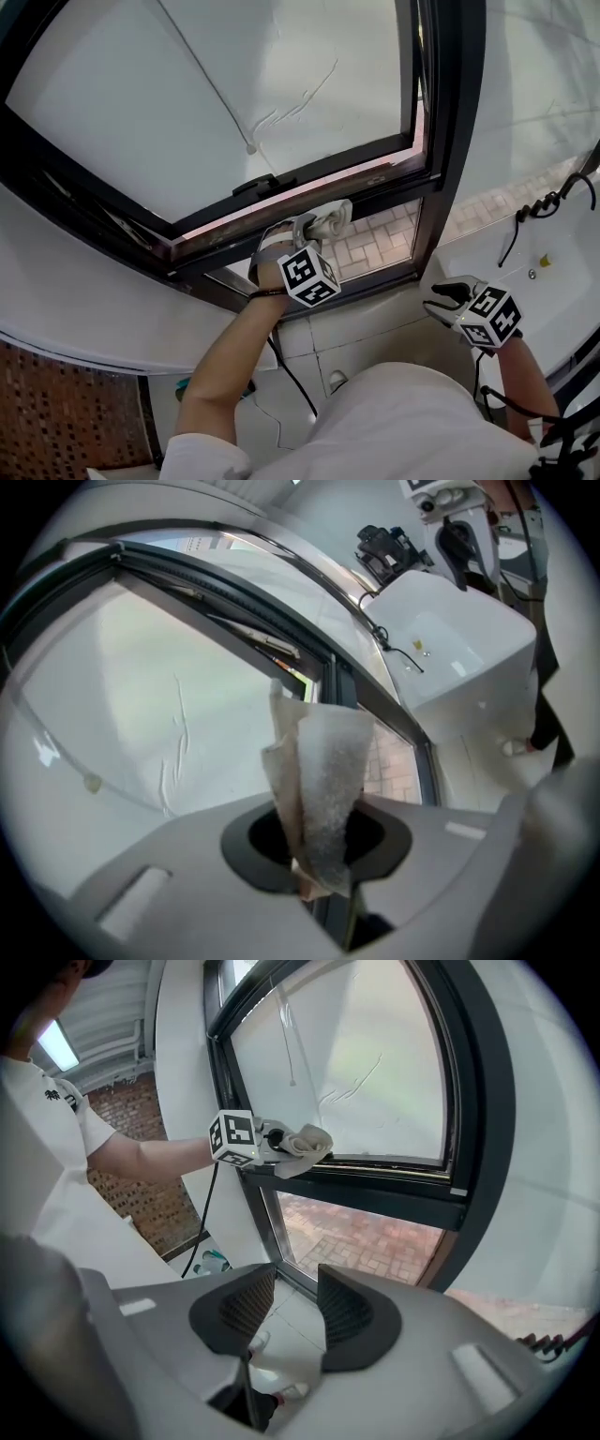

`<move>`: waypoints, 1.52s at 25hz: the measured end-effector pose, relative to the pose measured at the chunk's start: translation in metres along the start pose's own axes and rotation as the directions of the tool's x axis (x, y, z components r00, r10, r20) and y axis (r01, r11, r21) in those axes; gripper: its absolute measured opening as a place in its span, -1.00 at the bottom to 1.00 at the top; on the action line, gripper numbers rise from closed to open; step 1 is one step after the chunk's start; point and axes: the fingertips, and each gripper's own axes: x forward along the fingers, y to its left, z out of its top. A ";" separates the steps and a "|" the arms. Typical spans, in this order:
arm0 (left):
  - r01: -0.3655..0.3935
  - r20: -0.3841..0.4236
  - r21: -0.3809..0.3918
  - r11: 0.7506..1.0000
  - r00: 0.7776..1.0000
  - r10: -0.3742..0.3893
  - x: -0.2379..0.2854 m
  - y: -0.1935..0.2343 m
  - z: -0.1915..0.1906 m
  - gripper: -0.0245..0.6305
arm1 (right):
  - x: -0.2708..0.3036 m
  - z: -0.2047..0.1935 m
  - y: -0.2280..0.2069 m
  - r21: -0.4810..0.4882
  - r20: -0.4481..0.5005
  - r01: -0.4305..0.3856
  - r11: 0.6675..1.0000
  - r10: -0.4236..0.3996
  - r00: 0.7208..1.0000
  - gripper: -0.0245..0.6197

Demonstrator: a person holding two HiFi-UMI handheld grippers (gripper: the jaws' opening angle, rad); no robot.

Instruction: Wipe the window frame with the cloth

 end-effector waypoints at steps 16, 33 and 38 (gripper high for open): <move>0.003 -0.023 0.029 1.000 1.000 -0.003 0.128 0.004 0.164 -0.65 | -0.073 -0.071 -0.066 0.143 0.025 0.084 0.986 -0.088 0.996 -0.47; 0.053 -0.114 0.206 0.977 0.993 -0.030 0.144 -0.046 0.197 -0.65 | -0.083 -0.102 -0.079 0.215 0.054 0.052 0.975 -0.065 0.996 -0.47; 0.073 -0.088 0.220 0.973 0.995 -0.055 0.121 -0.066 0.201 -0.65 | -0.072 -0.099 -0.067 0.202 0.059 0.010 0.979 -0.022 0.998 -0.47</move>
